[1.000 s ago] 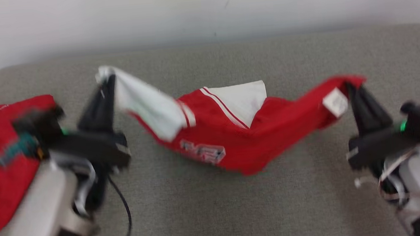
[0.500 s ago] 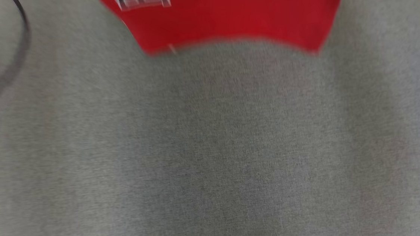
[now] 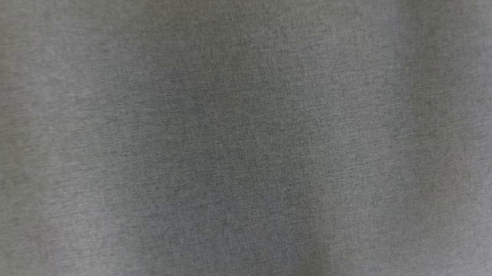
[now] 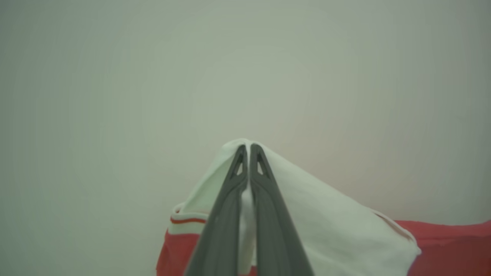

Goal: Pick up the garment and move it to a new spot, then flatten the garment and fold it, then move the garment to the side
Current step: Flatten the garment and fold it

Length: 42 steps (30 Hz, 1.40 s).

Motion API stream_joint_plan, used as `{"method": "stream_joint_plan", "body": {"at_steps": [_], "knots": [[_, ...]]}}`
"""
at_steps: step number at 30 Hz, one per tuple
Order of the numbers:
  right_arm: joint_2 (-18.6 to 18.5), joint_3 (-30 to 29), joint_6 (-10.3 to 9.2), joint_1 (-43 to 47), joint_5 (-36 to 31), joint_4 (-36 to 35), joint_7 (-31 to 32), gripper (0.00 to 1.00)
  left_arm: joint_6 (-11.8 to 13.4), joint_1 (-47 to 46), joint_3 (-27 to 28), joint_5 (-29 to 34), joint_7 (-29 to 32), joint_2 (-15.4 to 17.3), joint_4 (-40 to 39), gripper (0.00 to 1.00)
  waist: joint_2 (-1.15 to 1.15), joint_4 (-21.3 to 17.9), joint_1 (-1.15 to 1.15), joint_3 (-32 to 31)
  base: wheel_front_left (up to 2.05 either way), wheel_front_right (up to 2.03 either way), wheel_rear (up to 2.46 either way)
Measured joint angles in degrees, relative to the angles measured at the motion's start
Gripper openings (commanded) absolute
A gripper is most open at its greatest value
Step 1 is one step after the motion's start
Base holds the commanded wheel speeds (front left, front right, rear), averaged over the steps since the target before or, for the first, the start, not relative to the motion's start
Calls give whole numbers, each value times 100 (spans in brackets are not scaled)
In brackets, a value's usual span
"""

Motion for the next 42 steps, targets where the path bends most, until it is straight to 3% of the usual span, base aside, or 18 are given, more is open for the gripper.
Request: {"method": "stream_joint_plan", "body": {"at_steps": [14,34,42], "knots": [[107,389,0,-743,115,1174,-357,0,-34,-712,-560,-67,-160,-187,802,0,-1,-101,-1,344,0,0,0],[145,1066,0,-1166,382,1803,-599,0,-46,-734,-1212,-694,-423,-53,938,0,-2,-36,-2,415,0,0,0],[-1,1472,0,-550,609,1582,-831,0,-46,327,-1325,-1381,-943,-138,523,0,-2,110,-1,245,0,0,0]]}}
